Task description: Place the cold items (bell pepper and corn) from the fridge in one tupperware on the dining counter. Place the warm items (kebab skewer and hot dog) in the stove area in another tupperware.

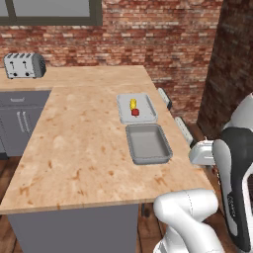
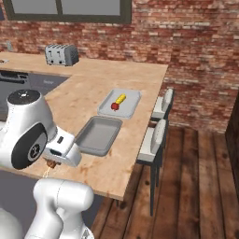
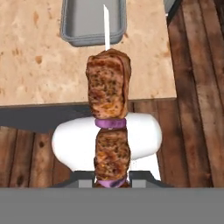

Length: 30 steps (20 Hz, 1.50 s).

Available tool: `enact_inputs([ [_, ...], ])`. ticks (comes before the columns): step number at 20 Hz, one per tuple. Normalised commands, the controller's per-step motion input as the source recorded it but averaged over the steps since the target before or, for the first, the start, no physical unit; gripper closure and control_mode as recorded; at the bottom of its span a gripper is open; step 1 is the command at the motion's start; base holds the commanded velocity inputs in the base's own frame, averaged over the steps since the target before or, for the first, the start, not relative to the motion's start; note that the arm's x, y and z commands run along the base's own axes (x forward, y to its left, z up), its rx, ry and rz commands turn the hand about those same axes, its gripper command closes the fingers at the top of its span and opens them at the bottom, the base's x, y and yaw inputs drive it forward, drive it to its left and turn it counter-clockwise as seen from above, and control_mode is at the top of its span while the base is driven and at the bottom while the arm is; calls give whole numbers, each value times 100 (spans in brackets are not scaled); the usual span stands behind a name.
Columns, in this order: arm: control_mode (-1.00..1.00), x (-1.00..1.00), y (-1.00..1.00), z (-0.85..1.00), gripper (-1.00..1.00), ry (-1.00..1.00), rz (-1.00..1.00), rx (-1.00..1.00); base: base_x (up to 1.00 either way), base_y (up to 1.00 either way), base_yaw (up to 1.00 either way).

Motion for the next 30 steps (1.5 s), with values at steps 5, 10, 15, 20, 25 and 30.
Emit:
enact_inputs([
  [5,-100,100,0,-10,100,32,0,0,0,0,0],
  [10,-100,83,0,-38,100,7,0,0,0,0,0],
  [15,-100,77,0,-41,100,0,5,0,0,0,0],
  [20,-100,63,1,-40,100,0,0,0,0,0,0],
  [25,-100,41,9,-42,100,0,0,0,0,0,0],
  [30,-100,25,12,-40,100,0,-2,0,0,0,0],
])
